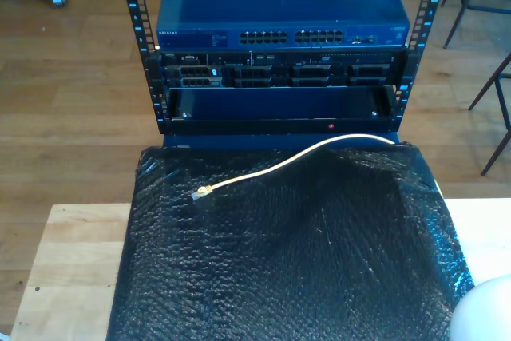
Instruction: Grab the cable and plug it in
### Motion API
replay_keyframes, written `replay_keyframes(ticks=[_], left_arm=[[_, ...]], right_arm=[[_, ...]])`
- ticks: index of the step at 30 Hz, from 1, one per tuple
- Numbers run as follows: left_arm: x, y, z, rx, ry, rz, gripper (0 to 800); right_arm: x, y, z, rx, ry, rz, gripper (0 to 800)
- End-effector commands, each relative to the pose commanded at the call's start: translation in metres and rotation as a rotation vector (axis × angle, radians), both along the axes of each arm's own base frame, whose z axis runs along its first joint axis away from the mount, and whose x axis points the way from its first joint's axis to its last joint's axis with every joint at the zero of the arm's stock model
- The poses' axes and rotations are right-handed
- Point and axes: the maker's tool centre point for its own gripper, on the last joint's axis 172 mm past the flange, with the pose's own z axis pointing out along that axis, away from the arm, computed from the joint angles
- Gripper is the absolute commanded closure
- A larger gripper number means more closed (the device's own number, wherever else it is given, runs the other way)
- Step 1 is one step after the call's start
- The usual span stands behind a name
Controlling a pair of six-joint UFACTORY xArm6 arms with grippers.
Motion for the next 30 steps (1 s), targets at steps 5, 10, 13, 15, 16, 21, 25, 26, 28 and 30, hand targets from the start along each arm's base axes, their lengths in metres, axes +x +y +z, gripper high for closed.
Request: replay_keyframes(ticks=[5,10,13,15,16,21,25,26,28,30], left_arm=[[0.002,0.014,0.01,0.04,-0.003,0.006,0],[0.001,0.014,0.018,0.022,0.002,0.006,0],[0.001,0.016,0.025,0.014,0.008,0.012,0],[0.001,0.016,0.03,0.004,0.013,0.018,0],[0.001,0.017,0.033,0.002,0.015,0.02,0],[0.002,0.027,0.055,-0.009,0.021,0.025,0],[0.009,0.042,0.077,0.008,0.019,0.055,0],[0.011,0.046,0.081,0.014,0.019,0.07,0],[0.017,0.05,0.088,0.017,0.012,0.098,0],[0.027,0.053,0.093,0.023,-0.004,0.099,0]], right_arm=[[0.002,-0.006,0.014,-0.003,-0.004,-0.001,2],[0.004,-0.006,0.045,0.065,-0.004,-0.03,2],[0.005,-0.007,0.062,0.093,-0.001,-0.056,2],[0.007,-0.009,0.072,0.101,0.002,-0.072,3],[0.008,-0.011,0.079,0.101,0.004,-0.088,3],[0.024,-0.026,0.116,0.093,0.023,-0.133,3],[0.04,-0.036,0.134,0.07,0.033,-0.154,3],[0.044,-0.037,0.138,0.065,0.036,-0.164,3],[0.055,-0.041,0.145,0.052,0.041,-0.179,3],[0.067,-0.043,0.151,0.047,0.048,-0.186,3]])
